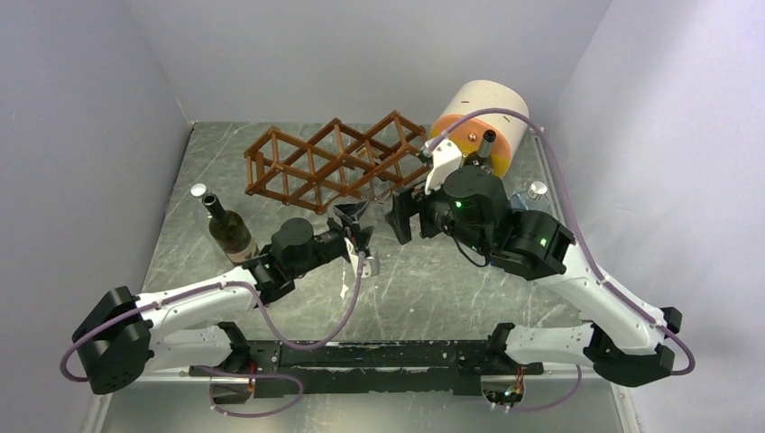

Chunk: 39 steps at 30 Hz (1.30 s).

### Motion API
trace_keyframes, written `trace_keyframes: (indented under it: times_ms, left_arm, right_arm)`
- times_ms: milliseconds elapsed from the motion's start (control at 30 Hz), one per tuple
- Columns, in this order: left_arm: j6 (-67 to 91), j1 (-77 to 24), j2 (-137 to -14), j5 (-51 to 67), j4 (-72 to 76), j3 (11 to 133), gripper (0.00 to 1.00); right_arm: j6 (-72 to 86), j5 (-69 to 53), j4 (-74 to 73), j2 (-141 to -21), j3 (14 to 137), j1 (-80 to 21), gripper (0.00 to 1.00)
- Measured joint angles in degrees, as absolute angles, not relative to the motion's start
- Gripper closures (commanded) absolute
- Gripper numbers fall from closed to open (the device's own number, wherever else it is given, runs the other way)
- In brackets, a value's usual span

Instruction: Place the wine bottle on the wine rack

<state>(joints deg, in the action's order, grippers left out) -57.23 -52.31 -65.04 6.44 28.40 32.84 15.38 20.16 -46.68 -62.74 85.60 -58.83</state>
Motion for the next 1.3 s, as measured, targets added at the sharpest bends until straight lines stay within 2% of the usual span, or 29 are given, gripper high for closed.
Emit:
trace_keyframes:
  times_ms: [567, 800, 1100, 1167, 1300]
  left_arm:
    - [-64.73, -54.78, -58.85, 8.27, 23.99, 31.68, 0.93]
    - [-66.08, -54.87, -58.15, 8.1, 24.95, 30.28, 0.93]
    - [-66.92, -54.87, -58.17, 7.68, 25.5, 29.67, 0.91]
    - [-66.85, -54.87, -58.19, 7.49, 25.5, 29.67, 0.9]
    - [-66.5, -54.87, -58.26, 7.16, 25.36, 29.67, 0.82]
  right_arm:
    - [12.34, 11.75, -47.62, -71.2, 81.08, -58.83, 0.28]
    - [11.77, 9.78, -47.53, -71.16, 80.09, -58.83, 0.25]
    - [12.08, 8.95, -48.56, -71.16, 78.61, -58.83, 0.28]
    - [12.12, 8.75, -48.58, -71.16, 78.61, -58.78, 0.31]
    - [11.79, 8.69, -48.97, -71.16, 78.52, -58.52, 0.56]
